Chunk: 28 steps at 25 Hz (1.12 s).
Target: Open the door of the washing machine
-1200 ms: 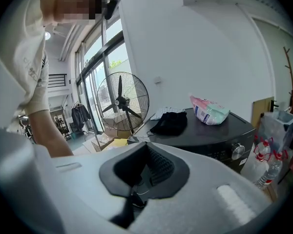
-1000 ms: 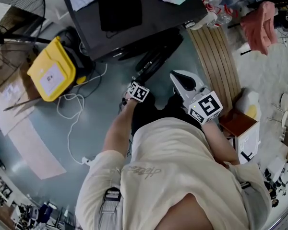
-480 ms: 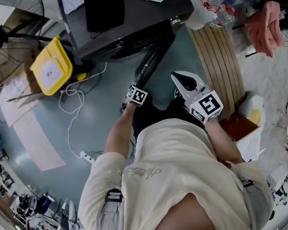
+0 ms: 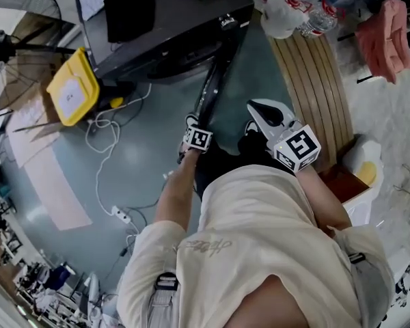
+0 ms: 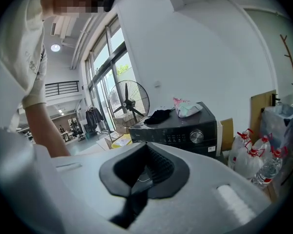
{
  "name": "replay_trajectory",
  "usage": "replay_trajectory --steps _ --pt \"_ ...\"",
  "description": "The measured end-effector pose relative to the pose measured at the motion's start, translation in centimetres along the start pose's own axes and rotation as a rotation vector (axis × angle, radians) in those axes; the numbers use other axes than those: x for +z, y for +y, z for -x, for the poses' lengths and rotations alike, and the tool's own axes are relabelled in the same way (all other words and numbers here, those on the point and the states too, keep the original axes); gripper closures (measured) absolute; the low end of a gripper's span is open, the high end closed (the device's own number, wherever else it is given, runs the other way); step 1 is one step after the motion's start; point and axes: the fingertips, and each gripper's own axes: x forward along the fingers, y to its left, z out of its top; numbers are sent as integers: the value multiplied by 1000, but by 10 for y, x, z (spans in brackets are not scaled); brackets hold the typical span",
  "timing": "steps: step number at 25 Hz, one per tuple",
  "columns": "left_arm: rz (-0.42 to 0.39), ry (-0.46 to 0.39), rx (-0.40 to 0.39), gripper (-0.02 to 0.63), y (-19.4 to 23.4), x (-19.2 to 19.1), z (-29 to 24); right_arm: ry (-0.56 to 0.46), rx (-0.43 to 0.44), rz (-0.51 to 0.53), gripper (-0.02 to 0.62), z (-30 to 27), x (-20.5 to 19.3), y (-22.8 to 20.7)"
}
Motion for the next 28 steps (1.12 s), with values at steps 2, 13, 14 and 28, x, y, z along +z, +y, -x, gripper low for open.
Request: replay_trajectory --steps 2,13,14,28 --pt "18 12 10 543 -13 -4 -2 1 23 0 594 10 -4 -4" --pt "129 -23 30 543 -65 8 -12 51 97 3 594 61 -24 -26" --pt "130 -20 30 543 -68 9 -13 56 96 -3 594 64 -27 -27" --pt "95 -73 0 540 -75 11 -19 55 -48 -43 594 88 -39 -7"
